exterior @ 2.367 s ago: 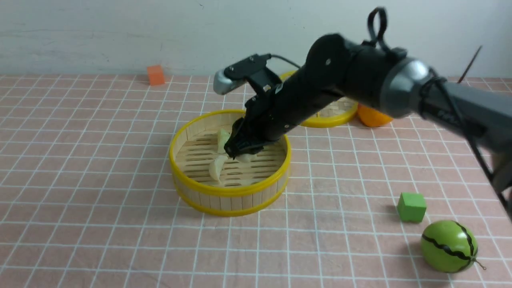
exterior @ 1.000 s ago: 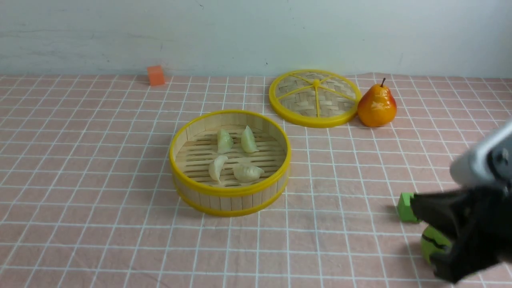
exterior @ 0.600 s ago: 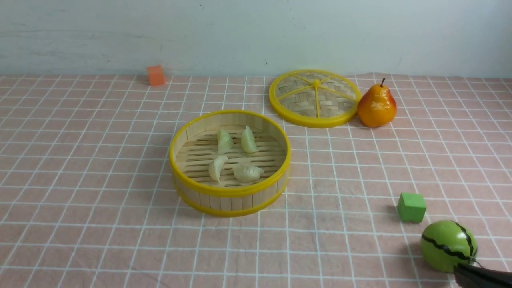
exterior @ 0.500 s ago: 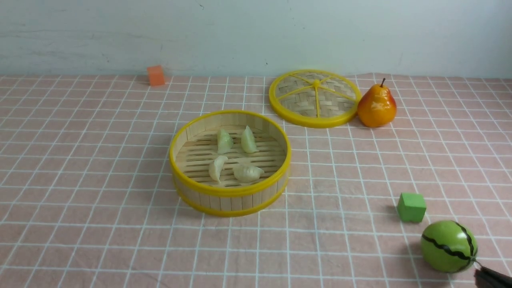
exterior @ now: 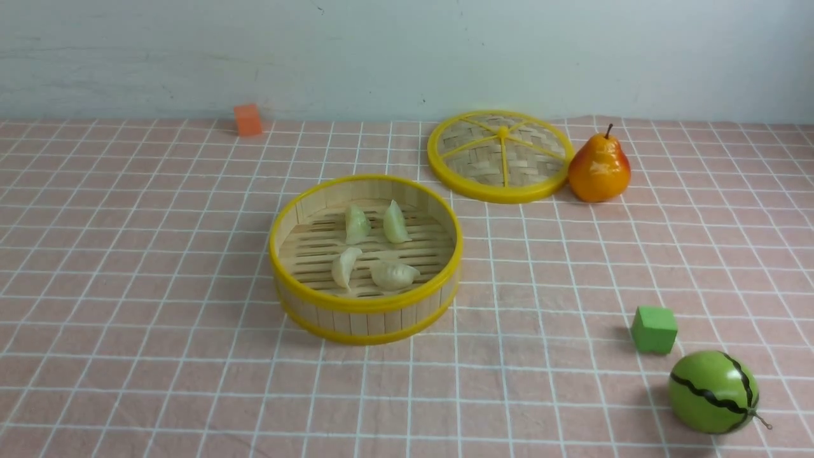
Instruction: Put the dumplings into the steamer on the table with the pink tablecloth.
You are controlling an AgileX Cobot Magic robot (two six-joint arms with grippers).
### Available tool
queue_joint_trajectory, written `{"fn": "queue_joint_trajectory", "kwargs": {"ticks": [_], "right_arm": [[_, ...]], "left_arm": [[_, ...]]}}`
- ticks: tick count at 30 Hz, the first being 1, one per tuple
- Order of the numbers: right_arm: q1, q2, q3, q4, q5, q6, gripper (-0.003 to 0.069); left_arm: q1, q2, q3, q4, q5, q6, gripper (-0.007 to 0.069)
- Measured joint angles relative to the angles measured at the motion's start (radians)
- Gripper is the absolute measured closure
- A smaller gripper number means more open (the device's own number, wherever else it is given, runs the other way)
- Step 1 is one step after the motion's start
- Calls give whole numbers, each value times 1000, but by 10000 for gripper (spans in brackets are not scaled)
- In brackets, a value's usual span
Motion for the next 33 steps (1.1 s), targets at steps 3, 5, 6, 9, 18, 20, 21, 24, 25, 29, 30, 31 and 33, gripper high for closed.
{"fn": "queue_joint_trajectory", "kwargs": {"ticks": [3,5,6,9,18,20,21,24,25,29,30,31,33], "right_arm": [[-6,0,-2,0,10,8,659],[-7,0,-3,0,17,7,657],[-7,0,-4,0,19,7,657],[-7,0,-4,0,19,7,655],[-7,0,-5,0,22,7,647],[-7,0,-5,0,22,8,645],[-7,0,-5,0,22,8,645],[-7,0,-5,0,22,8,642],[-7,0,-5,0,23,8,641],[-7,0,-5,0,23,8,636],[-7,0,-5,0,23,8,634],[-7,0,-5,0,23,8,634],[-7,0,-5,0,23,8,630]], "left_arm": [[0,0,0,0,0,0,457],[0,0,0,-2,0,0,452],[0,0,0,-2,0,0,450],[0,0,0,-2,0,0,449],[0,0,0,-3,0,0,438],[0,0,0,-3,0,0,435],[0,0,1,-3,0,0,433],[0,-23,11,4,14,0,431],[9,-57,20,-3,14,4,431],[131,-192,33,-118,-97,127,491],[181,-219,43,-165,-152,193,532],[192,-219,46,-176,-163,208,542],[348,-287,107,-331,-308,416,638]]}}
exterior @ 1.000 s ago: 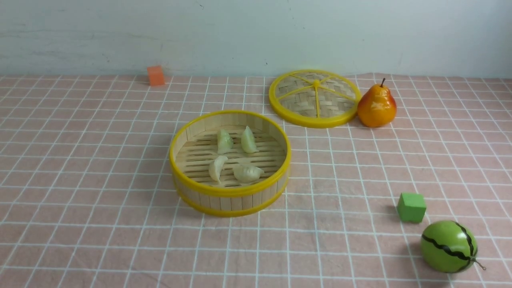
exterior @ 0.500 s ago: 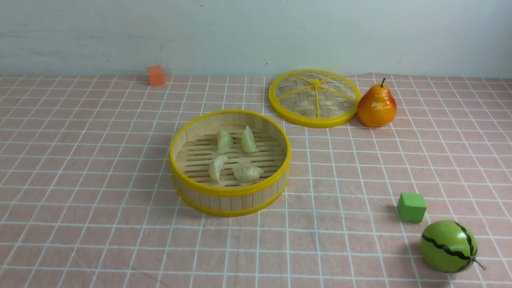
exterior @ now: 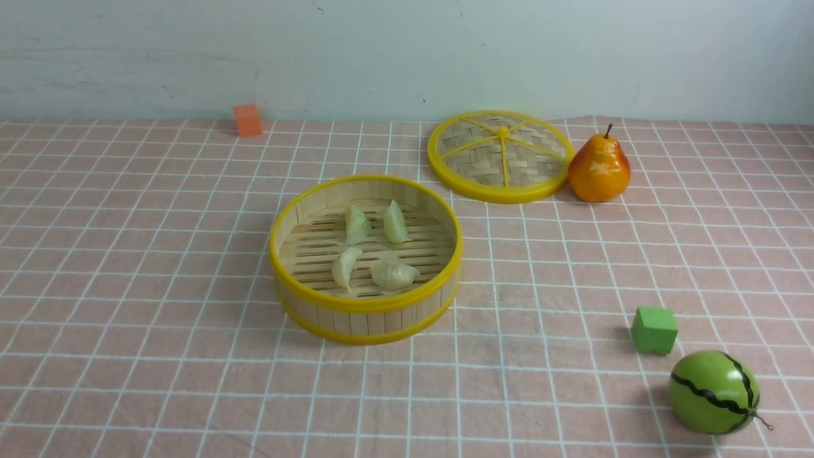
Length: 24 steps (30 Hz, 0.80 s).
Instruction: Put the dumplings into the steamer on the table with the pink tablecloth.
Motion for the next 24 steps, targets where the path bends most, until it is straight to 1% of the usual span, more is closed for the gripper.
{"fn": "queue_joint_trajectory", "kwargs": {"ticks": [1,3,5,6,7,9,14,18,24], "right_arm": [[0,0,0,0,0,0,629],[0,0,0,0,0,0,627],[0,0,0,0,0,0,624],[0,0,0,0,0,0,624],[0,0,0,0,0,0,623],[0,0,0,0,0,0,621],[0,0,0,-1,0,0,615],[0,0,0,-1,0,0,611],[0,0,0,-1,0,0,603]], "left_arm": [[11,-4,12,-12,-18,13,638],[93,-30,63,-113,-75,107,638],[196,-52,165,-258,-121,235,638],[201,-53,173,-258,-122,235,638],[222,-53,226,-285,-127,272,638],[229,-53,266,-296,-122,288,638],[208,-53,289,-313,-16,289,638],[187,-53,290,-316,-11,293,638],[184,-53,290,-317,-11,294,638]]}}
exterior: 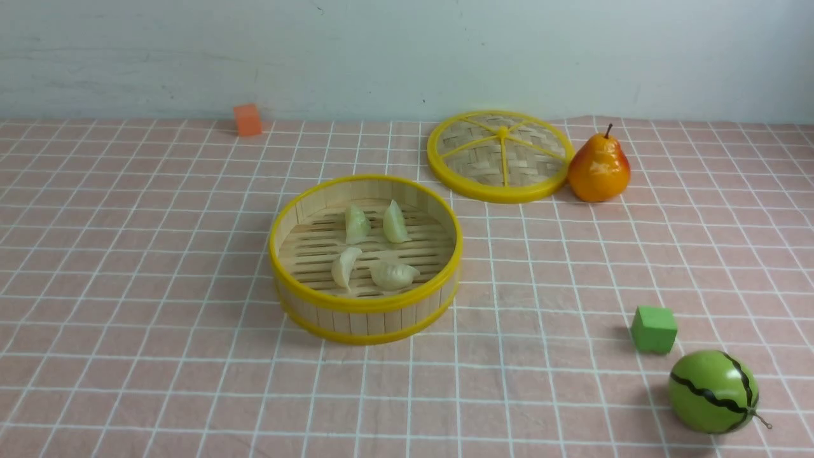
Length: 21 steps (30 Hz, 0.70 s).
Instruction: Put the dumplings into the steamer on the table with the pink tablecloth.
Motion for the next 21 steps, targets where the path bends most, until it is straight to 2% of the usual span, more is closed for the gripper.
{"fn": "queue_joint_trajectory", "kwargs": {"ticks": [21], "right_arm": [[0,0,0,0,0,0,573]], "left_arm": [[0,0,0,0,0,3,638]]}}
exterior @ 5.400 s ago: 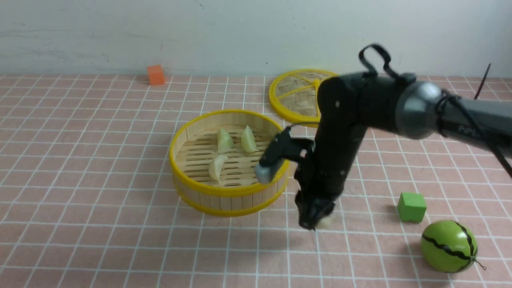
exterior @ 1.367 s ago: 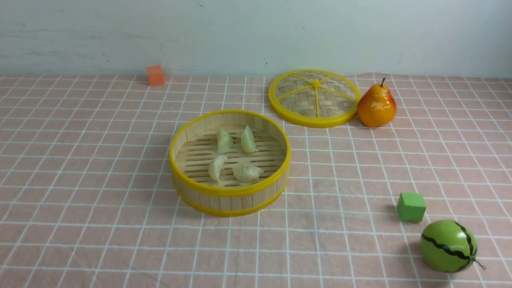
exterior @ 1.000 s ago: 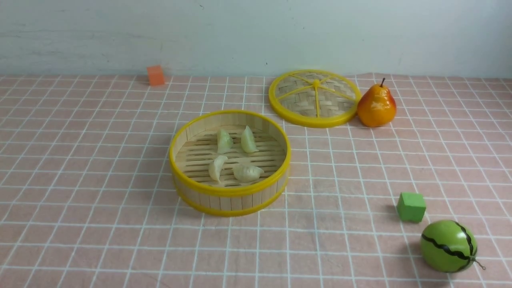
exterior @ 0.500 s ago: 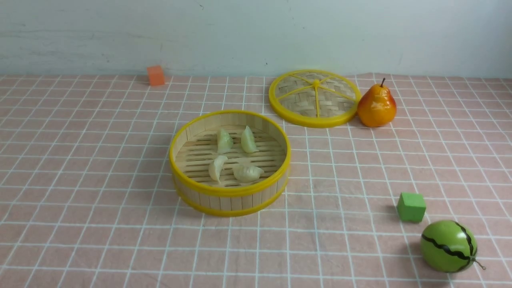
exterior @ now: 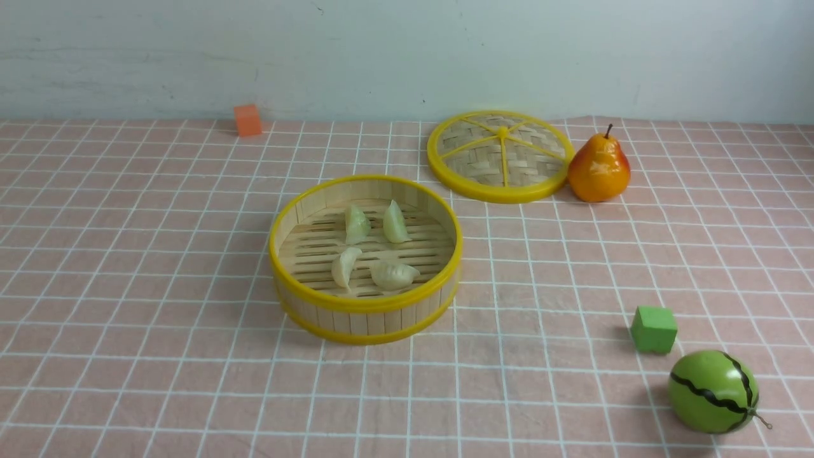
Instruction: Put the dumplings into the steamer on the table with the pink tablecloth.
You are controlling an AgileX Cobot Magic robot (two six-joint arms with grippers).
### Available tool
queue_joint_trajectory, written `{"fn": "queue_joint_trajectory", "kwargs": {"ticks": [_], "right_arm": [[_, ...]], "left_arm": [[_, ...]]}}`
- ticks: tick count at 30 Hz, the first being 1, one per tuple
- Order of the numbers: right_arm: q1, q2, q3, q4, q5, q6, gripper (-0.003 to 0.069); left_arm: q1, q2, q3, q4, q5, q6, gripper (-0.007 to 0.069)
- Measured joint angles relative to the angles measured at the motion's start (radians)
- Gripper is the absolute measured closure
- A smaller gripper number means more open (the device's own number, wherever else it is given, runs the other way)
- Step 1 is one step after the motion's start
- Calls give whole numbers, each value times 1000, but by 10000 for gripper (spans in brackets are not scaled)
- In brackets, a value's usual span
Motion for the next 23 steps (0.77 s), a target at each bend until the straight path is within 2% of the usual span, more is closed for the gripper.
{"fn": "queue_joint_trajectory", "kwargs": {"ticks": [23], "right_arm": [[0,0,0,0,0,0,561]], "left_arm": [[0,0,0,0,0,0,638]]}}
